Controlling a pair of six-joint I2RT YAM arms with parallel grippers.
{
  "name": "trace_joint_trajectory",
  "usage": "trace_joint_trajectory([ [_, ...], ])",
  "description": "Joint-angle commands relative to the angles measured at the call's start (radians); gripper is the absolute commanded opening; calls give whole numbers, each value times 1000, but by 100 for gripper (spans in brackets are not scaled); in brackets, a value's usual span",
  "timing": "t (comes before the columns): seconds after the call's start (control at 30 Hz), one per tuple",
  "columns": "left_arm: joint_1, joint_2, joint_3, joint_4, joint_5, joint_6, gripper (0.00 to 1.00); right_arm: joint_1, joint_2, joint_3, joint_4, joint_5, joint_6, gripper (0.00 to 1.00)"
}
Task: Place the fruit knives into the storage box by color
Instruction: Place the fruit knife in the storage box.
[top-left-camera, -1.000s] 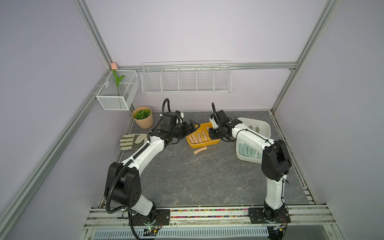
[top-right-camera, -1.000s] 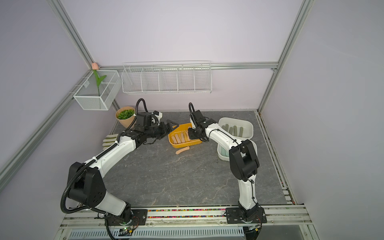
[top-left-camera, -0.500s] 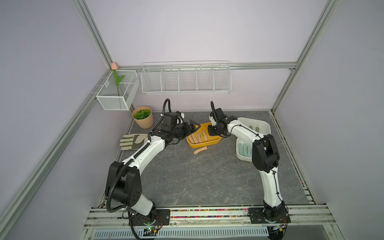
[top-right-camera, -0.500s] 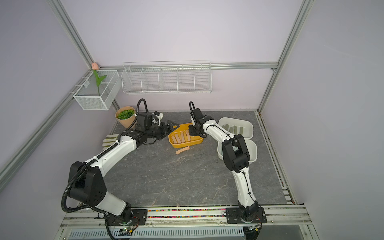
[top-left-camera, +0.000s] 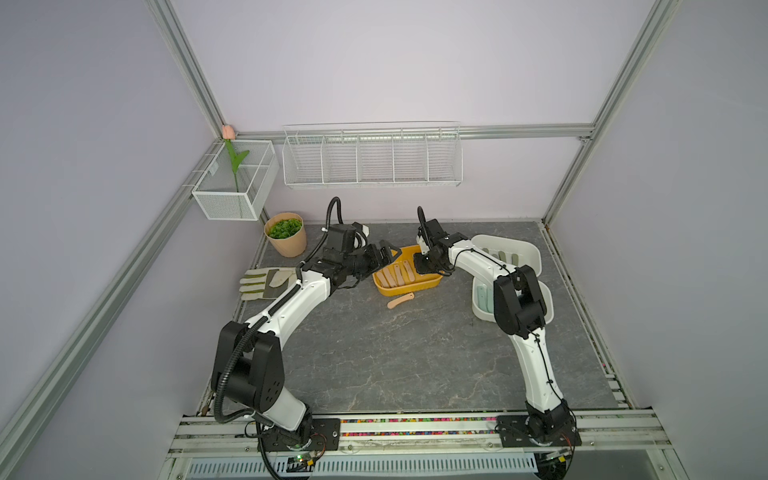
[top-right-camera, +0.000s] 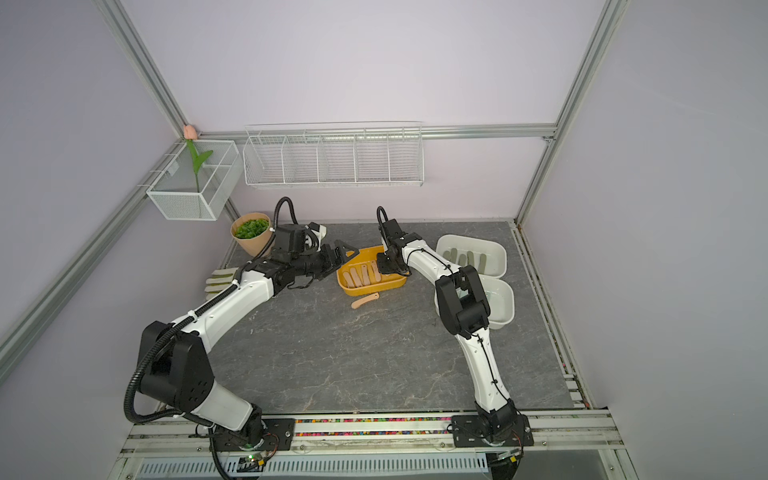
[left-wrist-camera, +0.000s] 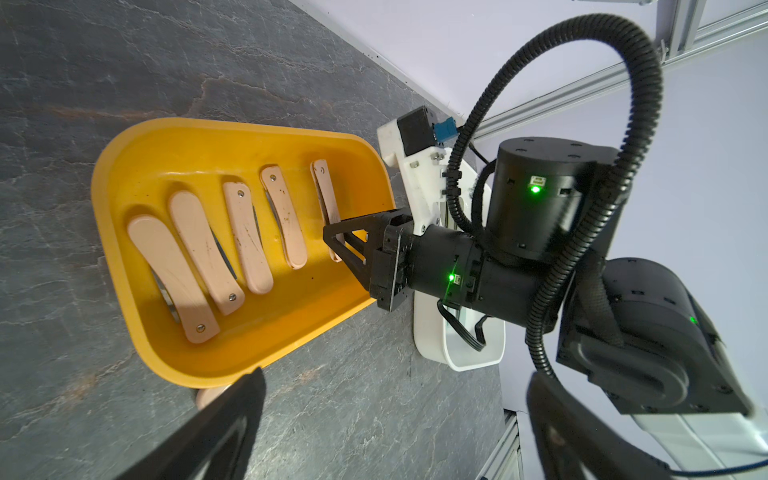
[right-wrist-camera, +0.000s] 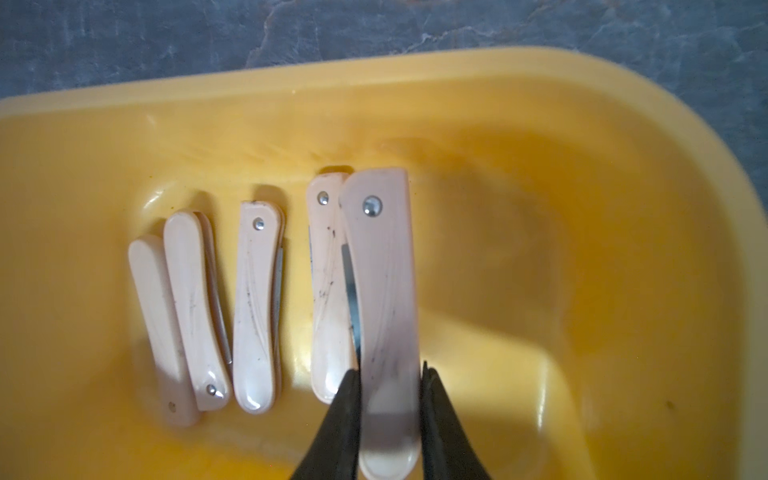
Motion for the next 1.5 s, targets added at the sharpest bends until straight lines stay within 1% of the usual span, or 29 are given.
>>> trace_joint_trajectory([
  [0.0,-4,15,34,-9,9,22,99,-6,31,35,-17,-5,1,20],
  [0.33,-4,5,28,-12,7,21,99,-14,80,77,-34,-7,11,25],
  [0.5,-5,0,28,-16,7,21,99,-15,85,87,-35,-10,18,29],
  [0.63,-7,-7,28,-25,3,22,99,-18,75,90,-35,-19,26,34],
  [0.83,-10,-40,14,-44,-13,27,99,-20,6,70,-33,-35,25,36],
  [0.93,-15,-61,-13,-45,-23,26,99,-19,-62,25,-15,-46,26,38],
  [1.13,-49,-107,-87,-65,-71,42,99,-18,-239,-141,56,-77,55,42],
  [1.33,-86,-131,-171,-72,-126,56,99,-18,-417,-385,142,-106,90,58],
  [1.4,-98,-127,-195,-67,-144,60,99,-15,-473,-466,169,-120,104,67],
  [1.47,-113,-118,-213,-62,-167,71,99,-12,-519,-533,188,-123,112,73],
])
